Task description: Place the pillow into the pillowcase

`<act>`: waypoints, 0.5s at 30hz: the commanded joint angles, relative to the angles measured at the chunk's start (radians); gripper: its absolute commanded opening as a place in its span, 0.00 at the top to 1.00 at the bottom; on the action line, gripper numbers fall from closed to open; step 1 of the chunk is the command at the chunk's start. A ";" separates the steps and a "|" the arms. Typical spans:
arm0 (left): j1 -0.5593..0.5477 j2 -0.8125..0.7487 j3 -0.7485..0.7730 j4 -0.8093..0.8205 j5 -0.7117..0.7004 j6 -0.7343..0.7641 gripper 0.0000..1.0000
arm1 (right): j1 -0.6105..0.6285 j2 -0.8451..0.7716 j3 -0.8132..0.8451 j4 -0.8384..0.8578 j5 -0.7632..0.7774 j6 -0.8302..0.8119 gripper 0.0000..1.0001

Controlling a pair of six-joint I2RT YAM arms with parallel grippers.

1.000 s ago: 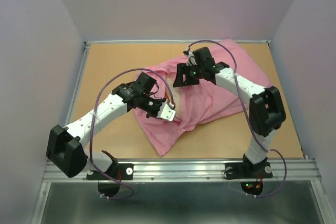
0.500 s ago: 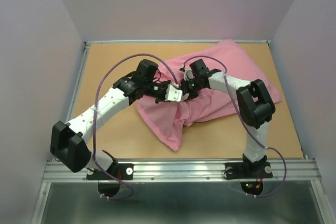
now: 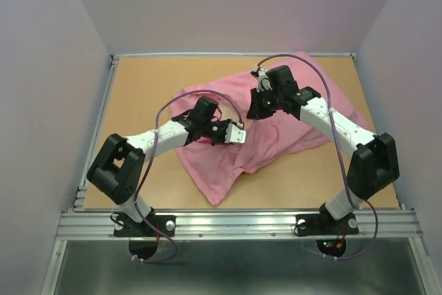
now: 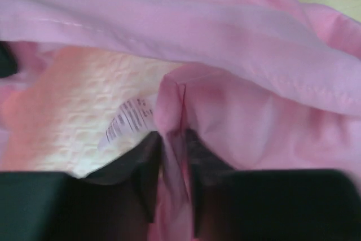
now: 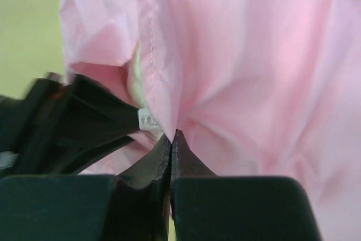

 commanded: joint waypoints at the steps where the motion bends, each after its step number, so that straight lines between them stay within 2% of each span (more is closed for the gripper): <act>1: -0.001 -0.184 0.011 0.058 -0.001 -0.022 0.52 | -0.001 0.015 -0.049 -0.022 0.078 -0.030 1.00; 3: 0.020 -0.285 -0.006 0.050 0.013 -0.111 0.41 | -0.001 0.006 -0.049 -0.023 0.067 -0.033 0.99; 5: 0.042 -0.336 -0.012 -0.004 0.019 -0.232 0.39 | -0.001 0.000 -0.048 -0.022 0.067 -0.028 0.99; 8: 0.070 -0.405 -0.052 -0.010 -0.050 -0.368 0.36 | -0.001 -0.005 -0.048 -0.020 0.070 -0.025 1.00; 12: 0.097 -0.384 -0.108 0.030 -0.163 -0.467 0.33 | -0.001 -0.004 -0.037 -0.020 0.079 -0.012 0.99; 15: 0.117 -0.295 -0.086 0.042 -0.246 -0.556 0.33 | -0.001 -0.016 -0.025 -0.020 0.053 -0.007 1.00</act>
